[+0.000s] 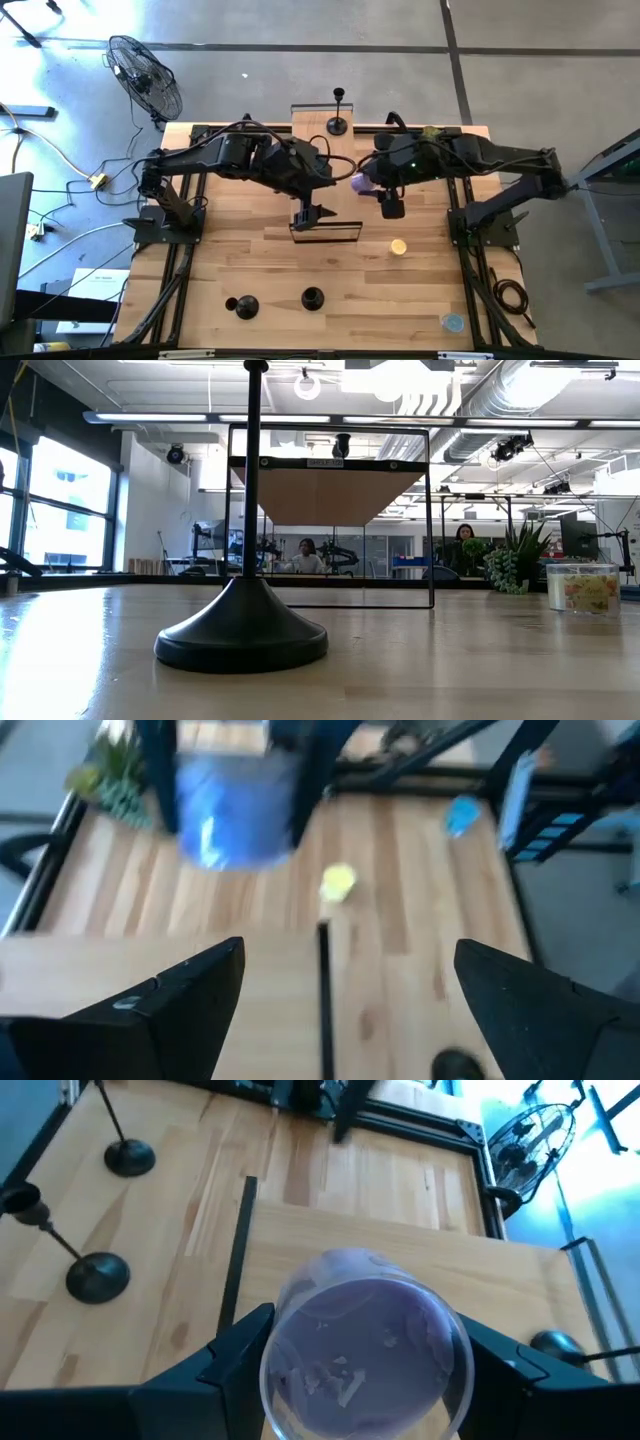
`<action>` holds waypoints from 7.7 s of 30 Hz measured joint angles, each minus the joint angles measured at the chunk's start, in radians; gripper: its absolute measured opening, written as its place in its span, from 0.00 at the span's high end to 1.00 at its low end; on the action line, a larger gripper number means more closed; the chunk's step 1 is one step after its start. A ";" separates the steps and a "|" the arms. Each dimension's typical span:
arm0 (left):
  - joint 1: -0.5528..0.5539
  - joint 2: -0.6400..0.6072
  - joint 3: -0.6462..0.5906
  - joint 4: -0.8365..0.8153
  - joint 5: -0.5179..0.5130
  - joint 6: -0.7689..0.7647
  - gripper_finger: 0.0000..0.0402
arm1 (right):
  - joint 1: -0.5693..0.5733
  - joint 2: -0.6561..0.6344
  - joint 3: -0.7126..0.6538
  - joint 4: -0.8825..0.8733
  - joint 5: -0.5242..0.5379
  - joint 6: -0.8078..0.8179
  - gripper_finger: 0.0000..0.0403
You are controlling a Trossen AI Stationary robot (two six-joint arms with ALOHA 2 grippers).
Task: Pick & Place candle stick holders
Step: Put the purple scented candle on the shelf
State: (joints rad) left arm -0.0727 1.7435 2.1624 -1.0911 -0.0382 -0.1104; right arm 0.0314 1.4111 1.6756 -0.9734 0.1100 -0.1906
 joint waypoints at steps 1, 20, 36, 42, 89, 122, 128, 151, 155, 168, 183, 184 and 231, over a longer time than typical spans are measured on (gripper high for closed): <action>0.000 0.000 0.000 -0.021 -0.018 -0.001 0.11 | 0.010 0.027 0.047 -0.035 0.007 0.002 0.45; 0.000 -0.068 -0.001 -0.320 -0.185 -0.038 0.11 | 0.101 0.231 0.489 -0.321 0.040 0.026 0.45; 0.000 -0.421 -0.294 0.032 -0.322 -0.067 0.11 | 0.087 0.230 0.489 -0.301 0.008 -0.017 0.45; 0.001 -0.585 -0.761 0.561 -0.213 0.055 0.11 | 0.060 0.230 0.489 -0.283 0.007 0.010 0.45; 0.145 -0.389 -1.101 1.213 0.207 0.055 0.11 | -0.025 0.370 0.489 -0.419 -0.138 0.033 0.45; 0.145 -0.285 -1.101 1.334 0.238 0.076 0.11 | -0.024 0.448 0.488 -0.445 -0.115 0.033 0.45; 0.145 -0.285 -1.101 1.335 0.239 0.077 0.11 | -0.024 0.448 0.488 -0.428 -0.115 0.033 0.45; 0.145 -0.200 -1.102 1.495 0.249 0.052 0.11 | -0.024 0.448 0.488 -0.410 -0.117 0.028 0.45; 0.145 -0.200 -1.102 1.494 0.252 0.025 0.11 | -0.024 0.448 0.488 -0.410 -0.121 0.027 0.45; 0.145 -0.176 -1.101 1.507 0.216 0.000 0.11 | -0.024 0.447 0.488 -0.407 -0.121 0.006 0.45; 0.145 -0.155 -1.102 1.581 0.186 0.027 0.11 | -0.026 0.445 0.488 -0.407 -0.120 -0.002 0.45; 0.145 -0.155 -1.102 1.581 0.185 0.027 0.11 | -0.026 0.445 0.488 -0.407 -0.119 -0.004 0.45; 0.146 -0.154 -1.102 1.588 0.189 0.072 0.44 | -0.038 0.445 0.489 -0.400 -0.126 -0.012 0.36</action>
State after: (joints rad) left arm 0.0731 1.5898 1.0599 0.4973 0.1513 -0.0383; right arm -0.0067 1.8565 2.1643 -1.3732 -0.0157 -0.2024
